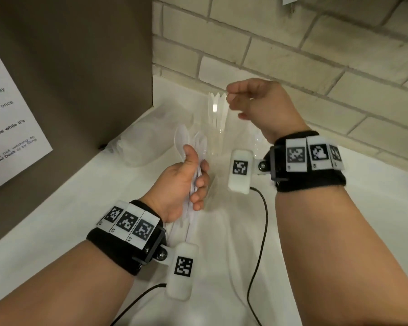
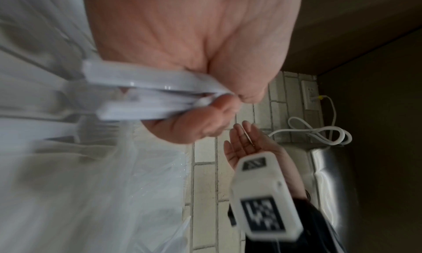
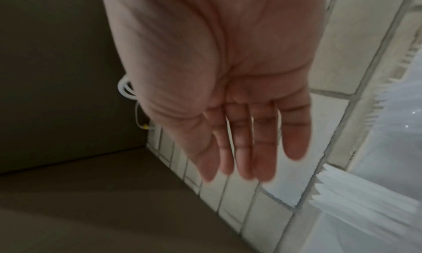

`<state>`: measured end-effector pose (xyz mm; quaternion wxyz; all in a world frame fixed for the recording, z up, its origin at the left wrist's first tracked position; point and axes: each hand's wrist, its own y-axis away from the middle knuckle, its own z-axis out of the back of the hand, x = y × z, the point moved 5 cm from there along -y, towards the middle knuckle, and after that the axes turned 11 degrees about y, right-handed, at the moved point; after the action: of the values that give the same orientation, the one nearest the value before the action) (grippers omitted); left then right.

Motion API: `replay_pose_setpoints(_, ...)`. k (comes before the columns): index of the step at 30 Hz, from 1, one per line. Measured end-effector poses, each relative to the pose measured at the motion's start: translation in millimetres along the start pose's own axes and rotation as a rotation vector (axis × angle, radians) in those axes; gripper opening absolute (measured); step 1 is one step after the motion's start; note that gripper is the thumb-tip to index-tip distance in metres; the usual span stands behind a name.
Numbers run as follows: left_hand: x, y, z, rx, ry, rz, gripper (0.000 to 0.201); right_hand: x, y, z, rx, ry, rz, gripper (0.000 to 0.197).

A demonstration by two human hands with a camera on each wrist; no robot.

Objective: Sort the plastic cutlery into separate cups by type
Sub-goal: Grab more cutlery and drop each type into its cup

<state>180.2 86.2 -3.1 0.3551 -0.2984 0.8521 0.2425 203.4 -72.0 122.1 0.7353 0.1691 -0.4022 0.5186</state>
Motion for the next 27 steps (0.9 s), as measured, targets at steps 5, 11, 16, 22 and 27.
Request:
replay_pose_setpoints(5,8,4,-11,0.081,0.056,0.090,0.077,-6,62,-10,0.247,0.061,-0.014,0.025)
replay_pose_setpoints(11,21,12,-25,0.225,0.072,0.143,0.070,-25,93,-21,0.141,0.001,-0.071,0.025)
replay_pose_setpoints(16,23,11,-26,0.113,-0.108,0.019,0.037,-36,106,-14,-0.014,-0.072,-0.105,0.019)
replay_pose_setpoints(22,26,8,-20,0.037,-0.253,-0.063,0.030,-39,113,-13,0.015,0.037,-0.076,0.033)
replay_pose_setpoints(27,22,5,-19,0.031,-0.450,-0.137,0.022,-35,114,-14,0.021,0.020,-0.066,0.037)
